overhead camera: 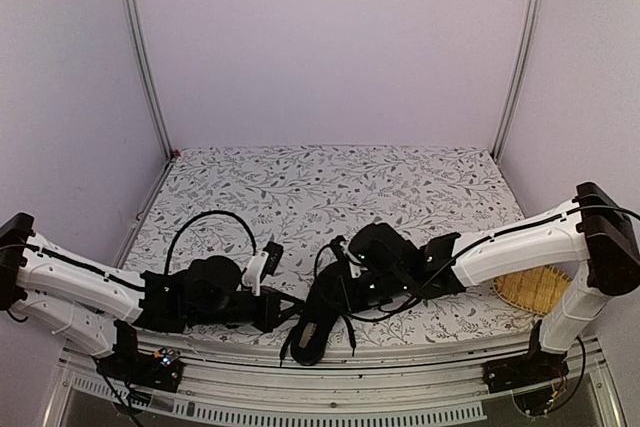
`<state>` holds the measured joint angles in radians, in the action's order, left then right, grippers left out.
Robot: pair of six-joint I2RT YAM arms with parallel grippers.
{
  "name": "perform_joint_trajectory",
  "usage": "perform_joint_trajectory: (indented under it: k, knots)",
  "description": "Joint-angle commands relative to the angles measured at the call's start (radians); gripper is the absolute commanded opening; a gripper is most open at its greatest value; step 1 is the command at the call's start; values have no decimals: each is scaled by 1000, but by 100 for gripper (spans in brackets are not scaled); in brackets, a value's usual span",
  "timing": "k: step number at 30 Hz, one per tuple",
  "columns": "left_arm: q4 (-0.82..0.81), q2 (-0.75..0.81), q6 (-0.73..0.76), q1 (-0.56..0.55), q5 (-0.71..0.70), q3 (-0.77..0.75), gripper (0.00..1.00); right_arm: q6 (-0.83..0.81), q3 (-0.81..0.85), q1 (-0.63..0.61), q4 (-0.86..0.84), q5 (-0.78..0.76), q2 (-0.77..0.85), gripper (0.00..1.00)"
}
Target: Tie the shoes
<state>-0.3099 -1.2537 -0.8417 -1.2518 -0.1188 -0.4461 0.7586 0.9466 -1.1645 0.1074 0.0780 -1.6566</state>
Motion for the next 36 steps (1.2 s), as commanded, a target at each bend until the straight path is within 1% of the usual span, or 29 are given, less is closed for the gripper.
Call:
perform_joint_trajectory:
  k: [1, 3, 7, 9, 11, 14, 18, 20, 21, 22, 23, 25, 27, 32, 36]
  knots:
    - [-64, -7, 28, -11, 52, 1, 0, -44, 20, 1, -20, 65, -50, 2]
    - [-96, -21, 35, -11, 92, 11, 0, -39, 12, 1, -32, 78, -57, 2]
    - [-97, -35, 45, -20, 159, 16, 0, -21, -19, -4, -48, 90, -51, 2]
    - [-91, -26, 53, -30, 178, 21, 4, -12, -36, -5, -51, 90, -44, 2]
    - [-82, -6, 63, -40, 194, 27, 9, -3, -49, -6, -55, 91, -39, 2]
    - [-38, 49, 78, -46, 189, 32, 20, 4, -64, -7, -61, 92, -34, 2]
    - [107, 169, 82, -44, 99, 28, 41, 8, -68, -11, -61, 94, -34, 2]
    - [183, 232, 73, -33, 44, 19, 49, 10, -69, -12, -61, 94, -31, 2]
    - [208, 254, 66, -15, 35, 18, 50, 11, -71, -14, -61, 93, -32, 2]
    - [218, 278, 59, 10, 46, 19, 50, 11, -71, -15, -61, 94, -31, 2]
    - [221, 285, 47, 45, 70, 22, 48, 11, -71, -15, -61, 94, -30, 2]
    - [198, 272, 19, 116, 138, 30, 39, 13, -71, -15, -62, 94, -31, 2]
    - [166, 232, 12, 159, 190, 29, 34, 14, -72, -15, -62, 94, -31, 2]
    - [152, 82, 46, 178, 231, -46, 29, 21, -77, -17, -72, 92, -28, 2]
    - [99, -18, 61, 186, 271, -71, 23, 25, -77, -19, -79, 93, -29, 2]
